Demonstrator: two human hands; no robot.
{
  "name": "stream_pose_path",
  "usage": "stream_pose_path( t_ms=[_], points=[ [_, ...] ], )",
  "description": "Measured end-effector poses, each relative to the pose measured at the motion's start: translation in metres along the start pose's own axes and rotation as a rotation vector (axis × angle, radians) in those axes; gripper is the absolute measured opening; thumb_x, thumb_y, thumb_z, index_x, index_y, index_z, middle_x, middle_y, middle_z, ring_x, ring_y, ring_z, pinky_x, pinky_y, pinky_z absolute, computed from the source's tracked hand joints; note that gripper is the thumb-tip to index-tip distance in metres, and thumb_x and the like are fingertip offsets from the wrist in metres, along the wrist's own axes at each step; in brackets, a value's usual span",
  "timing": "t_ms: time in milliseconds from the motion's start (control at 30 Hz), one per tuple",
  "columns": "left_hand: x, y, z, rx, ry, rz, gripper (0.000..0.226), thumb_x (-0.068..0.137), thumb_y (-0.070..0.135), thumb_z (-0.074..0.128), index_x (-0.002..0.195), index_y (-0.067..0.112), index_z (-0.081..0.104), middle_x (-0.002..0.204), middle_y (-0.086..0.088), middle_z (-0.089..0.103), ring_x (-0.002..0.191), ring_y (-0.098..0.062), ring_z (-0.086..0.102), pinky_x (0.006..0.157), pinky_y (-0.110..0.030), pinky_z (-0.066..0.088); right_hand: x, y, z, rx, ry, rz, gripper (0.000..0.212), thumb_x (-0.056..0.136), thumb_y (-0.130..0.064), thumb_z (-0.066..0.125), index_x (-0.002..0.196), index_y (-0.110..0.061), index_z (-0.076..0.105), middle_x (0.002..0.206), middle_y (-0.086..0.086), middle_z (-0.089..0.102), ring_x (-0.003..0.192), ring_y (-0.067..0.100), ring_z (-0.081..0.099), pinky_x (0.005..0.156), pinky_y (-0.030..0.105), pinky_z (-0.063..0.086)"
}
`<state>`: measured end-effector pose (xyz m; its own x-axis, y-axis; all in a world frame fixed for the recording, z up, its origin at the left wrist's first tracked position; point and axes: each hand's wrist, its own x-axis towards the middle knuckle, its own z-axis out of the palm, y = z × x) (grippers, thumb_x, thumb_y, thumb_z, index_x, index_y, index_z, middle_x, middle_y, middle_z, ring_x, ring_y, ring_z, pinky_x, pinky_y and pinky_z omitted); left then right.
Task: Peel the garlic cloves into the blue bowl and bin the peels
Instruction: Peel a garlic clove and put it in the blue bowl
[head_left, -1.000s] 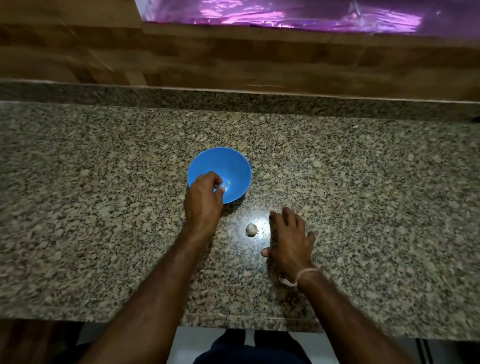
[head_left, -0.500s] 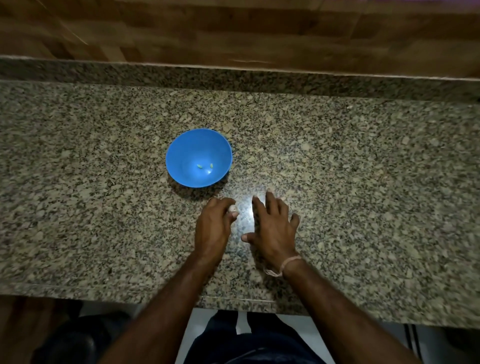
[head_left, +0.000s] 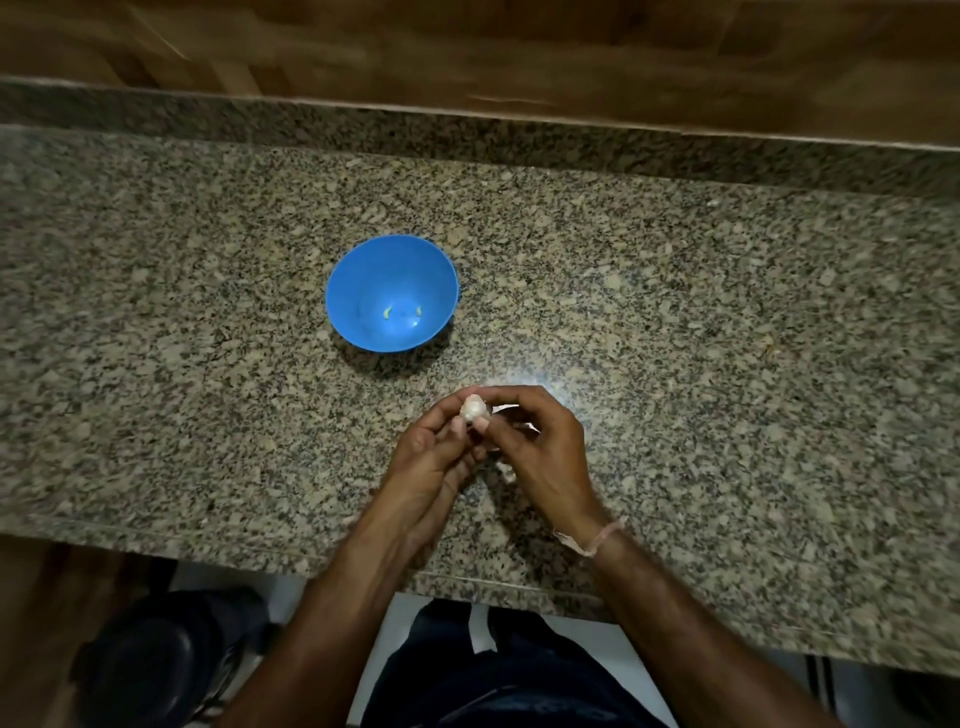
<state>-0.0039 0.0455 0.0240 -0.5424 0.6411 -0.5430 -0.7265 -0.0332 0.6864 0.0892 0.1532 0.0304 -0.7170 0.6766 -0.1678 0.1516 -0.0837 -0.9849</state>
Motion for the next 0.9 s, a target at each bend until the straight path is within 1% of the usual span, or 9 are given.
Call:
stream_pose_path(
  t_ms=[100, 200, 367, 500, 567, 633, 733, 800, 900],
  points=[
    [-0.007, 0.002, 0.005, -0.018, -0.034, 0.037, 0.048, 0.096, 0.015, 0.056, 0.143, 0.005, 0.054, 0.14, -0.019, 0.062, 0.125, -0.027, 0.061, 0.1, -0.033, 0.055, -0.004, -0.008, -0.002, -0.029, -0.013, -0.061, 0.02, 0.09, -0.014, 0.081, 0.109, -0.017, 0.078, 0.112, -0.003, 0.068, 0.103, 0.02, 0.068, 0.084, 0.041, 0.062],
    [-0.013, 0.005, 0.011, 0.0, -0.034, 0.081, 0.042, 0.097, 0.011, 0.057, 0.139, 0.006, 0.058, 0.136, -0.016, 0.066, 0.12, -0.02, 0.066, 0.091, -0.025, 0.058, -0.011, -0.016, -0.004, -0.058, -0.011, -0.111, 0.018, 0.091, -0.014, 0.08, 0.108, -0.017, 0.076, 0.107, -0.005, 0.066, 0.101, 0.018, 0.067, 0.082, 0.036, 0.06],
    [-0.021, 0.007, 0.015, 0.199, -0.018, 0.198, 0.032, 0.098, -0.001, 0.06, 0.129, 0.002, 0.065, 0.127, -0.012, 0.072, 0.125, -0.023, 0.066, 0.098, -0.029, 0.056, -0.015, -0.023, -0.01, -0.046, -0.005, -0.118, 0.013, 0.089, -0.008, 0.08, 0.1, -0.014, 0.075, 0.101, -0.007, 0.072, 0.098, 0.017, 0.071, 0.082, 0.034, 0.061],
    [-0.028, 0.01, 0.017, 0.36, -0.001, 0.265, 0.031, 0.092, -0.004, 0.067, 0.123, 0.0, 0.07, 0.121, -0.009, 0.075, 0.12, -0.021, 0.068, 0.095, -0.029, 0.057, -0.012, -0.022, -0.018, -0.063, -0.065, -0.087, 0.013, 0.089, -0.001, 0.078, 0.094, -0.011, 0.071, 0.094, -0.005, 0.075, 0.088, 0.016, 0.072, 0.078, 0.029, 0.059],
    [-0.032, 0.011, 0.017, 0.422, 0.004, 0.285, 0.03, 0.091, -0.005, 0.069, 0.12, 0.002, 0.073, 0.12, -0.006, 0.076, 0.12, -0.017, 0.068, 0.095, -0.029, 0.058, -0.012, -0.019, -0.02, -0.082, -0.089, -0.077, 0.012, 0.089, -0.001, 0.077, 0.093, -0.009, 0.07, 0.093, -0.003, 0.076, 0.087, 0.018, 0.071, 0.078, 0.029, 0.06],
    [-0.035, 0.01, 0.018, 0.46, 0.016, 0.292, 0.029, 0.088, -0.003, 0.071, 0.116, 0.006, 0.075, 0.115, -0.002, 0.078, 0.116, -0.013, 0.07, 0.093, -0.027, 0.058, -0.013, -0.017, -0.021, -0.121, -0.104, -0.085, 0.011, 0.09, -0.001, 0.076, 0.093, -0.009, 0.069, 0.093, -0.004, 0.076, 0.084, 0.016, 0.07, 0.075, 0.022, 0.056],
    [-0.036, 0.006, 0.019, 0.517, 0.055, 0.287, 0.027, 0.087, 0.003, 0.074, 0.112, 0.012, 0.077, 0.108, 0.0, 0.079, 0.109, -0.011, 0.073, 0.091, -0.025, 0.058, -0.017, -0.01, -0.021, -0.206, -0.122, -0.112, 0.008, 0.096, -0.002, 0.07, 0.093, -0.007, 0.065, 0.089, -0.012, 0.074, 0.078, 0.002, 0.065, 0.068, 0.011, 0.047],
    [-0.034, 0.001, 0.017, 0.566, 0.093, 0.276, 0.026, 0.089, 0.005, 0.074, 0.113, 0.014, 0.077, 0.109, 0.003, 0.079, 0.109, -0.009, 0.072, 0.094, -0.029, 0.058, -0.021, -0.005, -0.019, -0.232, -0.106, -0.108, 0.007, 0.099, -0.002, 0.067, 0.094, -0.007, 0.064, 0.084, -0.014, 0.068, 0.076, -0.003, 0.062, 0.065, 0.009, 0.045],
    [-0.03, -0.007, 0.011, 0.653, 0.131, 0.297, 0.025, 0.092, 0.007, 0.074, 0.114, 0.018, 0.078, 0.113, 0.008, 0.078, 0.112, -0.005, 0.07, 0.095, -0.029, 0.058, -0.024, 0.004, -0.016, -0.227, -0.061, -0.07, 0.008, 0.097, -0.006, 0.07, 0.094, -0.012, 0.065, 0.084, -0.006, 0.068, 0.077, 0.002, 0.061, 0.066, 0.012, 0.047]
  ],
)
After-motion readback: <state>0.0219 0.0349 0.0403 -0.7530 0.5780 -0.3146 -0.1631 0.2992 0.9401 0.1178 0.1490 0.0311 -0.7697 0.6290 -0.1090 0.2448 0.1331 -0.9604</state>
